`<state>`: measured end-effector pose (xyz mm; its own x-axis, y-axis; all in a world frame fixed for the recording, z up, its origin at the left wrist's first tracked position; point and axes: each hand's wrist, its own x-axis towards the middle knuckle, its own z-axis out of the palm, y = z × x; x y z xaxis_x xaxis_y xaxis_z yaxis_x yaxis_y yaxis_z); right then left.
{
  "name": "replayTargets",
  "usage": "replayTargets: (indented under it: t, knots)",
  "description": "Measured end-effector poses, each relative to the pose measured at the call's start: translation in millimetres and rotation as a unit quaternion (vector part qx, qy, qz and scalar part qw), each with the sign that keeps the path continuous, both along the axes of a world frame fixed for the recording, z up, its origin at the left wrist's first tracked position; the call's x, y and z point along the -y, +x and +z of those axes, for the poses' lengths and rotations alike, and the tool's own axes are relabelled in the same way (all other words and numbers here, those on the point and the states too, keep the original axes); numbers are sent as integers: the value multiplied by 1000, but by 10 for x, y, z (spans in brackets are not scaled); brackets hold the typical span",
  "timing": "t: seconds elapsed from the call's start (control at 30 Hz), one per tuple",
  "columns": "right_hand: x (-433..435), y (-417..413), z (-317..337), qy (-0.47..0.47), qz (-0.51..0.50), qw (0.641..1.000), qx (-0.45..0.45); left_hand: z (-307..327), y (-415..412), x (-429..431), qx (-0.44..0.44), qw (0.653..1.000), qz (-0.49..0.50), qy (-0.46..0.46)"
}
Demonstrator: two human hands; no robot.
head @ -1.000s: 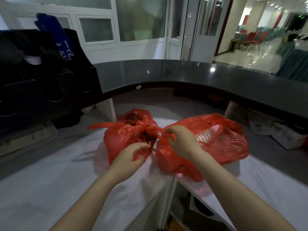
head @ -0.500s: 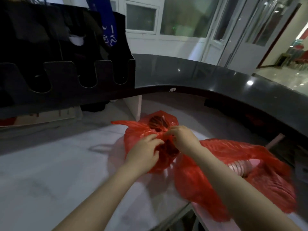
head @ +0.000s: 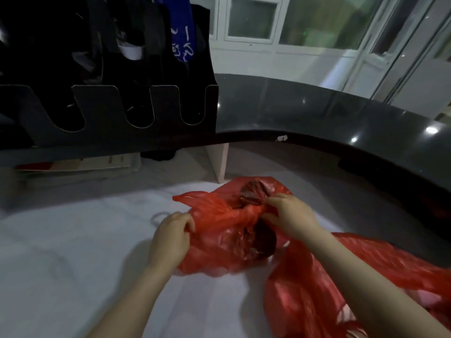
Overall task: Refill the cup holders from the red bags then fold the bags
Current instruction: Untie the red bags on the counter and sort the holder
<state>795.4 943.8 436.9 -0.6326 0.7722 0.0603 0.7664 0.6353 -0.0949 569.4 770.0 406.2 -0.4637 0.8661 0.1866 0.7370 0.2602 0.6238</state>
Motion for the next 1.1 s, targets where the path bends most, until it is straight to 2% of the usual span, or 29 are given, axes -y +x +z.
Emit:
replayTargets:
  t: [0.13,0.23,0.37,0.47,0.6,0.67,0.77,0.9,1.0,1.1]
  knots:
    - [4,-12,60,12,-7,997,-76,-19,-133,-98,32,995,87,31]
    - [23,-61,134,-14,-34,984,-173,6,-158,-152,75,987,134,52]
    - [66,-53,220,-76,-45,962,-259,94,-159,-194,103,980,168,40]
    - [89,-35,326,-89,-69,947,-302,222,-54,-260,91,986,141,13]
    - [147,-81,418,-115,-66,946,-296,440,379,-373,51,996,13,74]
    - [192,-126,407,-125,-55,947,-292,495,589,-444,48,996,-18,69]
    - [163,-138,379,-125,-37,956,-265,438,628,-558,17,999,-4,40]
    - [59,-42,350,-153,-27,971,-184,379,509,-570,54,996,21,73]
    - [-25,66,337,-180,-43,963,-197,328,420,-572,58,993,48,96]
    - [-108,137,359,-165,-72,957,-229,290,322,-523,81,984,117,106]
